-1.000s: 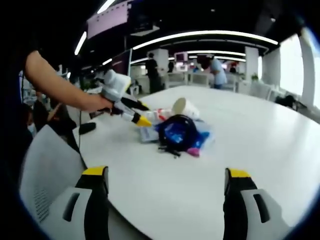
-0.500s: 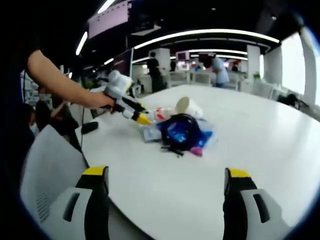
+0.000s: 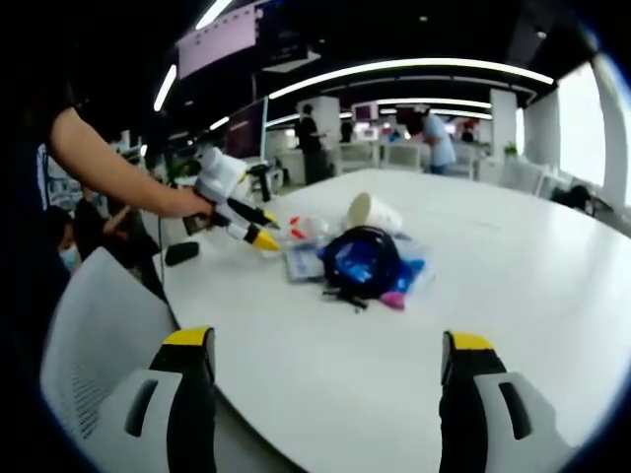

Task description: Arrange the tabletop items into an orderly group along one side of the table until the central work area is clear of visible clutter.

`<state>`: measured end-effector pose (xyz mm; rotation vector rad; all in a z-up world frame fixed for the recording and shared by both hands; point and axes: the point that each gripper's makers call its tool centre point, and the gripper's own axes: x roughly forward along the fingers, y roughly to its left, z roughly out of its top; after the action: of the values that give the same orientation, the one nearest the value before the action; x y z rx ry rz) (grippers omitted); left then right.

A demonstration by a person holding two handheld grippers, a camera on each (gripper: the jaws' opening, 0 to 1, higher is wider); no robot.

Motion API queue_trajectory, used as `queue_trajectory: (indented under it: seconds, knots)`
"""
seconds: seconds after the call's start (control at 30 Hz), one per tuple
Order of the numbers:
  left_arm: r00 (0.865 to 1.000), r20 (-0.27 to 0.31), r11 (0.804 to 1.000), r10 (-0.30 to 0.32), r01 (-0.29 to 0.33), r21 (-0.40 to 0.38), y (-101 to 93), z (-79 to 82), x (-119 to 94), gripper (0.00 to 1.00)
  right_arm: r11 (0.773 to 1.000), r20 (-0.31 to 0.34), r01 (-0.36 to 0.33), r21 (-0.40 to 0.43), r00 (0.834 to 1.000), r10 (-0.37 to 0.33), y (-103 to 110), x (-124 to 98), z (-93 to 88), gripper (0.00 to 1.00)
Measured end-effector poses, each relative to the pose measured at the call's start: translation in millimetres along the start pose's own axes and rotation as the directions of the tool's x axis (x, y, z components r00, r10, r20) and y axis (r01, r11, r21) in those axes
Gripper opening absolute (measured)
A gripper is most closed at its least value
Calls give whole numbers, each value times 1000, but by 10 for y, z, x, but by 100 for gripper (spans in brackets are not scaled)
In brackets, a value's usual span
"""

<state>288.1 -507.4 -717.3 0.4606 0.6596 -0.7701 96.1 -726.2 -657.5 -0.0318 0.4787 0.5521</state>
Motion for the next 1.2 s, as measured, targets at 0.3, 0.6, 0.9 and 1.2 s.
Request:
queue_trajectory:
  seconds: [0.3,0.6,0.9,1.2]
  knots:
    - [997,57,999,45,-46,20,45,302,37,40,1000,5,-11,14,1000,11,11,-1,6,93]
    - [998,7,998,58,-58,-7,138,328,246,43,1000,5,-12,18,1000,12,11,-4,5,93]
    - [998,-11,996,67,-68,-54,175,374,347,43,999,4,-13,31,1000,13,5,-1,0,93]
    - [996,-41,992,84,-88,-91,220,399,455,42,999,-8,-11,37,1000,12,3,1,-20,92]
